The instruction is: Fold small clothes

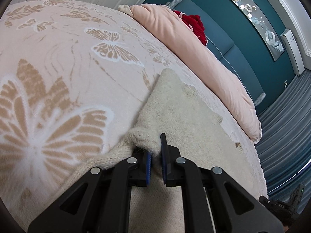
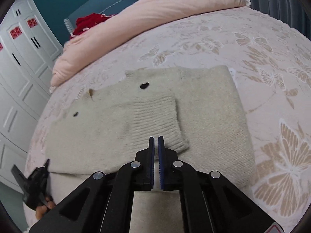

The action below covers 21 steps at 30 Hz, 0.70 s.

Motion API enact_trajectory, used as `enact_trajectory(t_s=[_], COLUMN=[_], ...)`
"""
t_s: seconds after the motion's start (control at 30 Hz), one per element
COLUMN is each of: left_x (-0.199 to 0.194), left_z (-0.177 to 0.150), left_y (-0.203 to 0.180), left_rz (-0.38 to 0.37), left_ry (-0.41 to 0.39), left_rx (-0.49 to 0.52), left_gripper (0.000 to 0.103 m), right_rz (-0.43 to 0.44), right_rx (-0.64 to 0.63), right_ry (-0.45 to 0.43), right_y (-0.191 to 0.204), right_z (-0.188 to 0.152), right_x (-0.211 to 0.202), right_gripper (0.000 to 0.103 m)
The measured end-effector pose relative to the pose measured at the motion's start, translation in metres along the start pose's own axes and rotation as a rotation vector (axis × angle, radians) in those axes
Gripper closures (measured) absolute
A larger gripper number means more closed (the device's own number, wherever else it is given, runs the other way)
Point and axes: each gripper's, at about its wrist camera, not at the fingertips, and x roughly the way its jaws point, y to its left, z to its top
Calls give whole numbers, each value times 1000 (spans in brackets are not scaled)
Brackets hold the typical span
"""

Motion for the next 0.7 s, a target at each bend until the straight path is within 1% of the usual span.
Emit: enact_trajectory(t_s=[0.03, 0.07, 0.13, 0.17, 0.2, 0.23, 0.27, 0.3, 0.33, 0.37, 0.4, 0.43, 0.47, 0.5, 0.53, 0.57, 0.67, 0.7], left_x=[0, 0, 1, 1, 1, -1, -3, -7, -14, -25, -39, -57, -78, -100, -122, -143, -180, -190], left_z=[0, 0, 2, 3, 4, 6, 8, 8, 8, 6, 4, 1, -2, -6, -10, -16, -40, -49], left_y=[-1, 0, 0, 0, 0, 0, 0, 0, -2, -2, -3, -2, -1, 3, 10, 20, 52, 62], left_rz=[1, 1, 2, 1, -2, -5, -9, -10, -2, -2, -16, -21, -4, 31, 61, 73, 117, 102], left_ry=[1, 2, 7, 11, 18, 28, 49, 83, 121, 164, 209, 244, 269, 281, 285, 302, 411, 417], left_rx=[0, 0, -5, -9, -16, -26, -32, -29, -18, -5, 8, 21, 34, 43, 44, 38, 4, -12], left_gripper=[94, 94, 94, 94, 94, 94, 93, 92, 86, 74, 66, 47, 24, 15, 8, 7, 7, 7], right_rz=[-16, 2, -5, -15, -13, -11, -12, -23, -35, -44, -58, -81, -108, -127, -139, -139, -114, -107], right_rx=[0, 23, 58, 66, 67, 60, 50, 41, 39, 39, 36, 28, 17, 13, 18, 29, 101, 119], right_ry=[47, 35, 33, 24, 10, 4, 3, 2, -2, -2, 2, 11, 20, 31, 48, 65, 109, 123], right_y=[-4, -8, -8, -6, -4, -3, -3, -4, -7, -12, -17, -23, -28, -33, -39, -46, -62, -65], right_z=[-4, -7, -8, -11, -18, -27, -37, -49, -64, -79, -95, -112, -130, -146, -163, -178, -220, -230], right_x=[13, 12, -7, -21, -37, -53, -68, -84, -101, -117, -131, -146, -159, -170, -180, -188, -202, -201], right_gripper=[103, 103, 103, 95, 90, 90, 85, 76, 69, 57, 47, 46, 45, 41, 39, 36, 35, 35])
